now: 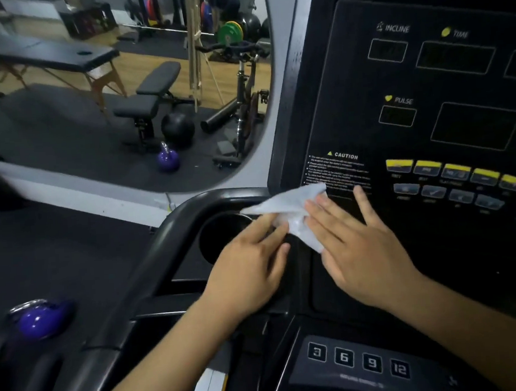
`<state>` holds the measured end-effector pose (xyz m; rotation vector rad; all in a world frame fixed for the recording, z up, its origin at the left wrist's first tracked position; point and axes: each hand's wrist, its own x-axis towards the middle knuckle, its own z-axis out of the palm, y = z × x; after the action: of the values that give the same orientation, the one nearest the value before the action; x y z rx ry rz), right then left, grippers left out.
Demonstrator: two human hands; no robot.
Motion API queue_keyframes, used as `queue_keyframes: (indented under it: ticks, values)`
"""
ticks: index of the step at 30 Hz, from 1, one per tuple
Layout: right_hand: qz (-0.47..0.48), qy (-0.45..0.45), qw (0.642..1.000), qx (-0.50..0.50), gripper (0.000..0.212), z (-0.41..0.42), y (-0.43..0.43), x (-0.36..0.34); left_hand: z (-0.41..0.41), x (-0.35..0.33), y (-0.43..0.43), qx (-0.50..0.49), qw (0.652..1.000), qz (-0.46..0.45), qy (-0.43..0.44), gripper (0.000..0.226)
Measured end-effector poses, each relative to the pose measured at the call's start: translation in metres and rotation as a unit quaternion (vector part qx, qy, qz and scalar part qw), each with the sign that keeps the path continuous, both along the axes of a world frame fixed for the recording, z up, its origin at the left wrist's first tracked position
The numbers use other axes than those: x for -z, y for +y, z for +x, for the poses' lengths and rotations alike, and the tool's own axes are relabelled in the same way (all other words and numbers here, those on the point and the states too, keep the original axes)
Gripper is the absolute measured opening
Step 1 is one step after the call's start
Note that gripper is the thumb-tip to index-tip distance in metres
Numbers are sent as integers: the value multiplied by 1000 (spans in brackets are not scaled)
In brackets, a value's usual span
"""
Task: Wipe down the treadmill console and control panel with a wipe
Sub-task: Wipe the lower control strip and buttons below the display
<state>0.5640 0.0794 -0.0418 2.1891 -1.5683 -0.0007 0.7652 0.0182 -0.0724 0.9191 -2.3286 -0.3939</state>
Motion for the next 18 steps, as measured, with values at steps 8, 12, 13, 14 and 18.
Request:
queue_keyframes:
  ticks: [8, 12, 13, 14, 18]
  values:
    - [65, -81, 994, -18, 43, 16, 44, 5, 2, 1, 19, 53, 990, 87, -96, 41]
    - [130, -161, 978, 40, 54, 19, 43, 5, -13, 0, 1, 67, 988, 121, -70, 36]
    - [128, -170, 975, 58, 54, 21, 39, 3, -21, -2, -7, 76, 987, 135, -47, 33]
    - [124, -177, 974, 75, 53, 25, 36, 2, -29, -6, -15, 85, 984, 158, -22, 28]
    - [114, -195, 968, 108, 54, 47, 24, -1, -47, -14, -43, 76, 969, 236, 11, 37]
